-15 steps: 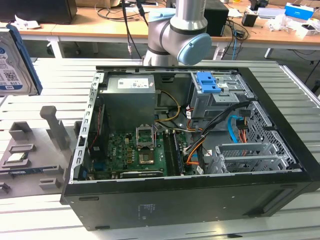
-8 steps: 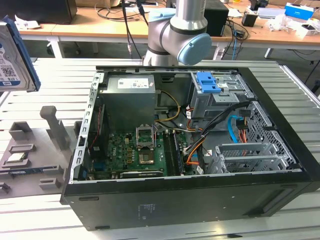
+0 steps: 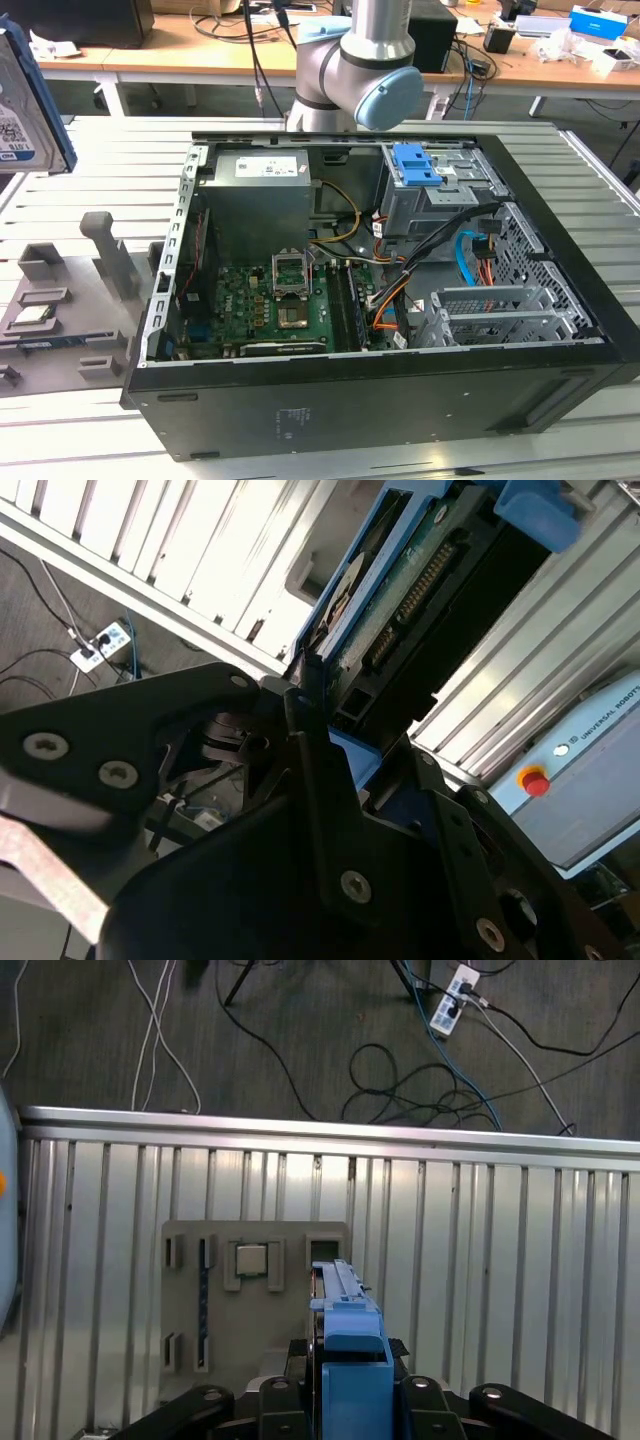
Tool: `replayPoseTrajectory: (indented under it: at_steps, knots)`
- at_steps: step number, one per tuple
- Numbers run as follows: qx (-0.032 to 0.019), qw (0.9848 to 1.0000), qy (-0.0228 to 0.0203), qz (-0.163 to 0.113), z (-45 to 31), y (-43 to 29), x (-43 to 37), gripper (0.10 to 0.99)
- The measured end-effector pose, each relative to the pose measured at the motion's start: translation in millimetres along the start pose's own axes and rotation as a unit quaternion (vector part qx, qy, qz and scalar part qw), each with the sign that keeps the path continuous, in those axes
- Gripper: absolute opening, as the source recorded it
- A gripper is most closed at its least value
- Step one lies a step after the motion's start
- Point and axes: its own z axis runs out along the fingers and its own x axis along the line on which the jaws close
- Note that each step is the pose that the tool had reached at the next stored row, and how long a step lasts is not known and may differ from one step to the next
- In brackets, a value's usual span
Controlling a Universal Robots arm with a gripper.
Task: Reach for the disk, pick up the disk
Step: 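Pick up the disk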
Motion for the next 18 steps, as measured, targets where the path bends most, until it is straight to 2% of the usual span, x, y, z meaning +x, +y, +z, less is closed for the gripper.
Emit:
replayPoseTrajectory:
  at_steps: [18]
  knots:
    - [0.0, 1.0, 0.0, 0.0, -19.3, 0.7, 0.0, 0.369]
